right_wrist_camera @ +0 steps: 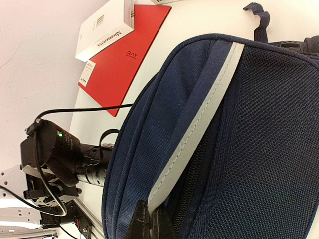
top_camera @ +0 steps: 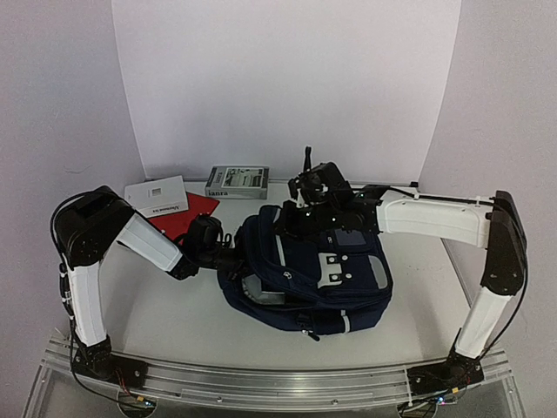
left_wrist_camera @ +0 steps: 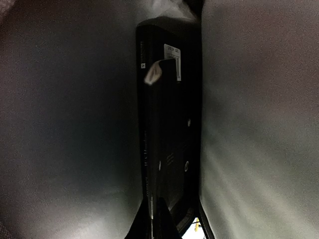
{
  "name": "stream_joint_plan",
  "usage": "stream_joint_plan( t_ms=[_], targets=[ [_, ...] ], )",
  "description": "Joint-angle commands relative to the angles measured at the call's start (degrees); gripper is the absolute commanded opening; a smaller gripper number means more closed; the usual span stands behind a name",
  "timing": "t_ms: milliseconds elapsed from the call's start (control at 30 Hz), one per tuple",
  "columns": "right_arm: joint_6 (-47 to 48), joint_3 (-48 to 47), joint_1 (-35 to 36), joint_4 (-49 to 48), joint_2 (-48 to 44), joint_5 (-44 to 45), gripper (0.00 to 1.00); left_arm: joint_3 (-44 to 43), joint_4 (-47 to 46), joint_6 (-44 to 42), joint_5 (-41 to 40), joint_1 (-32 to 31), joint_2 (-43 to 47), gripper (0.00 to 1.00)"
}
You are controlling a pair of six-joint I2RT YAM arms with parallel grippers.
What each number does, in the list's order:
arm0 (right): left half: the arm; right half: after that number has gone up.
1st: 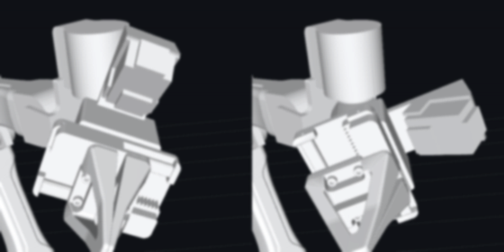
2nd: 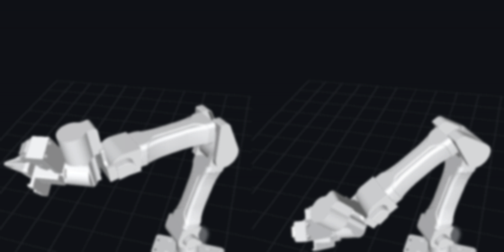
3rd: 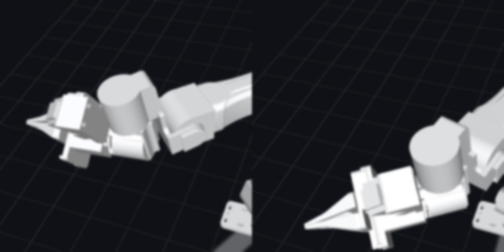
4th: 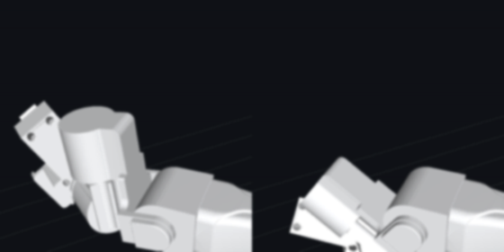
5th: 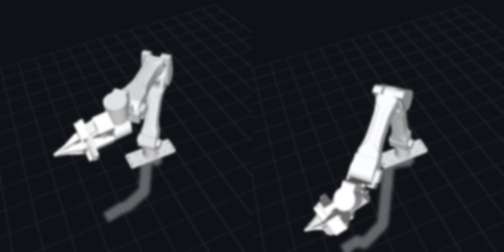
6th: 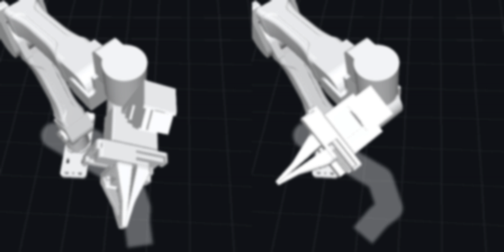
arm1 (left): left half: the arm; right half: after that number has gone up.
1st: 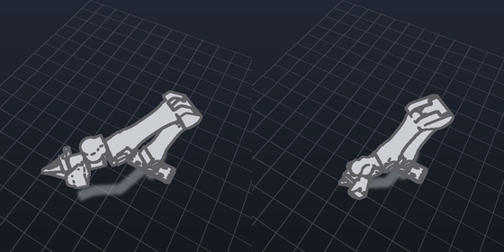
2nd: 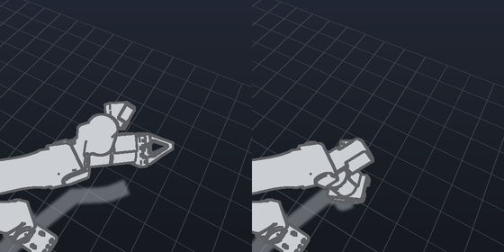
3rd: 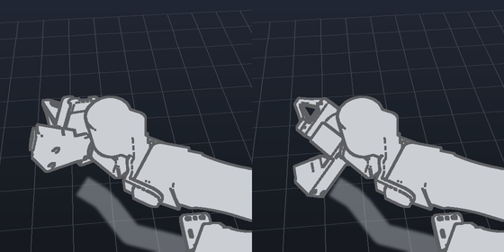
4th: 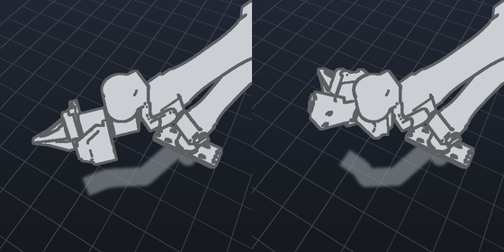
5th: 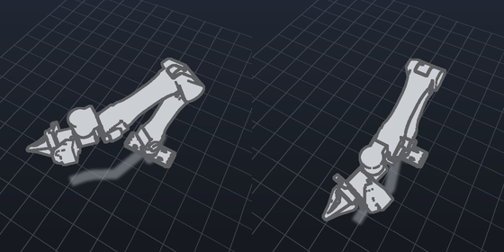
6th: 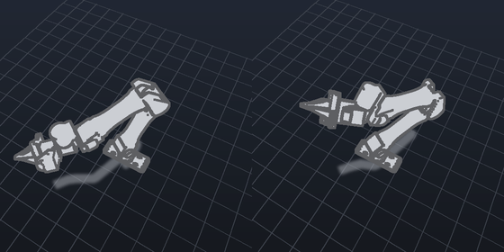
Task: Pack the student bag
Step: Place the book in the student bag.
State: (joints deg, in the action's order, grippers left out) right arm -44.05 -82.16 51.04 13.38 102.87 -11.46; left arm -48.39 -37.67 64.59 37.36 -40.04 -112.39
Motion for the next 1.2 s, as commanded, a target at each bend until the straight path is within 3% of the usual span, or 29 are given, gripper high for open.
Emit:
stream_joint_plan(
  t_ms=[0, 233, 433, 767, 1167],
  targets=[
    [0.14, -1.76, 0.61, -10.25, -6.50, -0.34, 0.00, -2.90, 0.06, -1.54, 0.05, -1.00, -0.19, 0.10],
    [0.29, -1.62, 0.51, -10.13, -6.63, 1.09, 0.00, -2.08, 16.65, -9.91, -8.00, -1.03, 6.99, 0.37],
    [0.46, -1.70, 0.55, -10.13, -6.38, 0.88, 0.00, -0.61, 26.42, -13.72, -11.86, -1.09, 11.75, 0.50],
    [0.66, -2.39, 0.55, -10.13, -5.67, 0.27, 0.00, -1.04, 27.16, -14.48, -11.35, -2.03, 9.85, 0.42],
    [0.70, -1.92, 0.55, -10.20, -5.77, 0.89, 0.00, -10.29, 20.42, -15.35, -8.80, -7.47, 2.32, 0.19]
  ],
)
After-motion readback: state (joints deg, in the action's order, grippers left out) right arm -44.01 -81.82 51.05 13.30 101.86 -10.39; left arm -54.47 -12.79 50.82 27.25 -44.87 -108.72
